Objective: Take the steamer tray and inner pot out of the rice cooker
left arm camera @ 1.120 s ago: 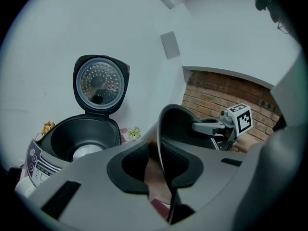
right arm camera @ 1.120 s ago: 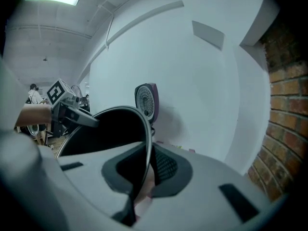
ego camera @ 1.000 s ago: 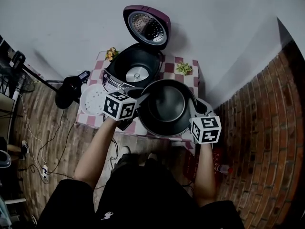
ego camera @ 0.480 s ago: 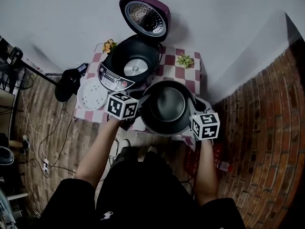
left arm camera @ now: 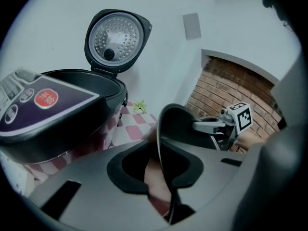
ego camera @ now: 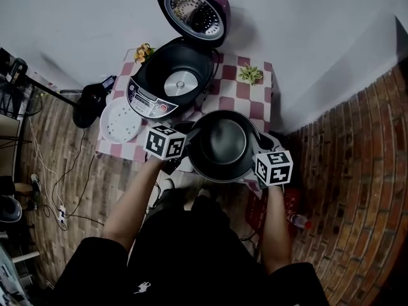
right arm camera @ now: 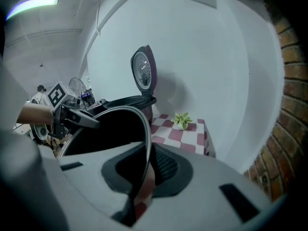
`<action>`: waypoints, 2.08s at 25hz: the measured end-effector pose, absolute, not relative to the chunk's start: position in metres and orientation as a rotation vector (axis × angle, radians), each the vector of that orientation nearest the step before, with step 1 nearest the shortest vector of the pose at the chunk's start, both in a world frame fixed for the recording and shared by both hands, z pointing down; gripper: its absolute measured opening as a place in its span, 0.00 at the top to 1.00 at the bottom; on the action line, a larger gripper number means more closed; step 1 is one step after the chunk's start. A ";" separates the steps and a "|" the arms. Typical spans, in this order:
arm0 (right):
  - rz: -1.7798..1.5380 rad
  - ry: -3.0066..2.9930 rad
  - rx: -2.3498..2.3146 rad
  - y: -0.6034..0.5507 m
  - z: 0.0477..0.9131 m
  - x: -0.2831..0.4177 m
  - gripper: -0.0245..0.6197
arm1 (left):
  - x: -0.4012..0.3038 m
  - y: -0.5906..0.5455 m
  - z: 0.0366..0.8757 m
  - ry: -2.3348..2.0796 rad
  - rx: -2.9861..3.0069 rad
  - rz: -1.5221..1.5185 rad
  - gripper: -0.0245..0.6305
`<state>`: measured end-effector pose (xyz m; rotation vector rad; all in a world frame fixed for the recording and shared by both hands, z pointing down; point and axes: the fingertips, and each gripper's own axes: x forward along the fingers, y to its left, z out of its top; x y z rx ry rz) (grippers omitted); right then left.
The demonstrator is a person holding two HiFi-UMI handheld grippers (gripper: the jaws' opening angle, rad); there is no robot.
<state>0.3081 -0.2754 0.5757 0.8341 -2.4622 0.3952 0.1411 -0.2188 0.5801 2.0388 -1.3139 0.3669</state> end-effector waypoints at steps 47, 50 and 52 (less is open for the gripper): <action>0.582 -2.516 0.586 -0.326 0.617 0.273 0.91 | 0.111 -0.243 0.619 -1.456 1.818 0.040 0.84; 0.515 -2.520 0.587 -0.325 0.612 0.273 0.85 | 0.105 -0.238 0.615 -1.482 1.820 0.070 0.77; 0.496 -2.513 0.593 -0.323 0.609 0.276 0.81 | 0.102 -0.231 0.608 -1.495 1.831 0.088 0.75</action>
